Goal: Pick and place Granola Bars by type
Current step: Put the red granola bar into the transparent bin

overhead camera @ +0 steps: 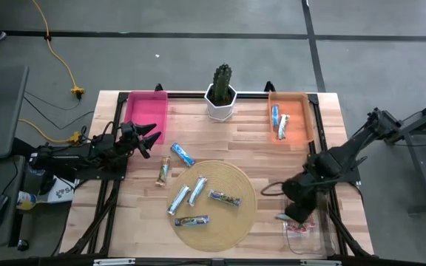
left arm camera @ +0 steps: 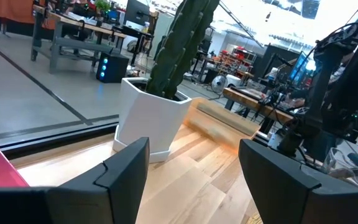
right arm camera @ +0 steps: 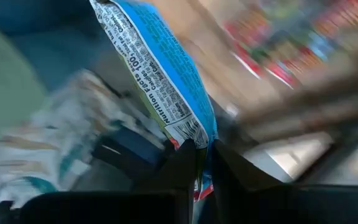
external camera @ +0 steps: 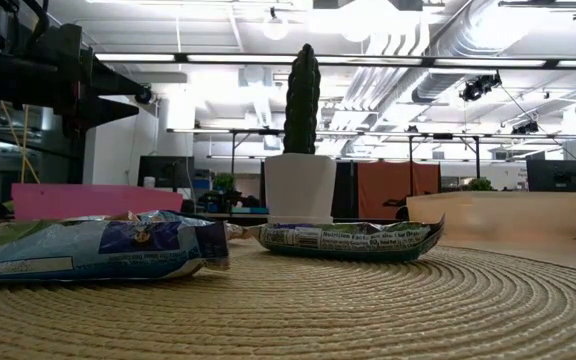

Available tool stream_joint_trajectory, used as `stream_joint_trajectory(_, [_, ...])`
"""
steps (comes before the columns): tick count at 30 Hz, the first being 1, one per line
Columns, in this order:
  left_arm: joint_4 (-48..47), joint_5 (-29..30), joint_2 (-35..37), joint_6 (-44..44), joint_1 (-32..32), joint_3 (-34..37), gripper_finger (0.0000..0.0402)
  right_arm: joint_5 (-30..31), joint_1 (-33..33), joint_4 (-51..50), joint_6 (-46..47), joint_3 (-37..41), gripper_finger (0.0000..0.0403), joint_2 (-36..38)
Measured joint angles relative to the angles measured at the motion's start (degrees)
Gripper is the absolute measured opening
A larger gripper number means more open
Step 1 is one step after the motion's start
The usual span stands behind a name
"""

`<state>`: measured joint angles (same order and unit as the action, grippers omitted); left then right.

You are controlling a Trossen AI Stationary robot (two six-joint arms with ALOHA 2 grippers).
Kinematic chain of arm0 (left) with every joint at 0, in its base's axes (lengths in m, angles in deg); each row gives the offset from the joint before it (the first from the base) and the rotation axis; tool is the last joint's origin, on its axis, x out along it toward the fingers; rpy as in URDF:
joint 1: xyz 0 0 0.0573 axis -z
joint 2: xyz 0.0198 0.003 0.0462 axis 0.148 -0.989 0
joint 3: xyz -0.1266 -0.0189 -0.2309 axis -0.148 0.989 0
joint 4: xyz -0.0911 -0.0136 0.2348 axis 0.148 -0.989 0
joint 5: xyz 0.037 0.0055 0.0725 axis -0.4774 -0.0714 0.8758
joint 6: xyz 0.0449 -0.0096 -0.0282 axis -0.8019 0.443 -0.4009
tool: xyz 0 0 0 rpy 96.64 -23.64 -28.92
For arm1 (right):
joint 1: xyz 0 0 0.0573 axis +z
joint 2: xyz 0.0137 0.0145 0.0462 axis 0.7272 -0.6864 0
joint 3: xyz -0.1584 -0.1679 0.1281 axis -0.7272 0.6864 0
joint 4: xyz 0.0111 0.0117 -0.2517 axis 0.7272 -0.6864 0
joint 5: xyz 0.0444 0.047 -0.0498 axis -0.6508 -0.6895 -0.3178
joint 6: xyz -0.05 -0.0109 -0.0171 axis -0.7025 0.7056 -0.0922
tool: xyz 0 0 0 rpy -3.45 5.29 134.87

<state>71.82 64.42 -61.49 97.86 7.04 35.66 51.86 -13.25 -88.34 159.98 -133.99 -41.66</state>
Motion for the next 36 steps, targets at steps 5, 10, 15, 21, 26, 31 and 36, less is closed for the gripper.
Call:
stream_joint_trajectory(5, [0.0, 0.0, 0.0, 0.0, 0.0, 0.0, 0.0245, -3.8, 1.8, -11.5, -0.1, 0.0, 0.0029, 0.0])
stream_joint_trajectory(10, [0.0, 0.0, 0.0, 0.0, 0.0, 0.0, 0.0245, -5.5, 2.0, -20.5, -5.5, 0.0, 0.0029, 0.0])
stream_joint_trajectory(15, [0.0, 0.0, 0.0, 0.0, 0.0, 0.0, 0.0245, -9.2, 1.9, -24.3, -17.6, 0.0, 0.0029, -1.6])
stream_joint_trajectory(21, [0.0, 0.0, 0.0, 0.0, 0.0, 0.0, 0.0245, -14.1, 1.9, -28.8, -32.9, 0.0, 0.0029, -7.3])
stream_joint_trajectory(26, [0.0, 0.0, 0.0, 0.0, 0.0, 0.0, 0.0245, -14.5, 1.8, -30.0, -43.1, 0.0, 0.0029, -14.3])
stream_joint_trajectory(31, [0.0, 0.0, 0.0, 0.0, 0.0, 0.0, 0.0245, -14.5, 1.8, -30.2, -51.5, 0.0, 0.0029, -21.8])
stream_joint_trajectory(36, [0.0, 0.0, 0.0, 0.0, 0.0, 0.0, 0.0245, -13.8, 1.8, -30.3, -57.2, 0.0, 0.0029, -27.2])
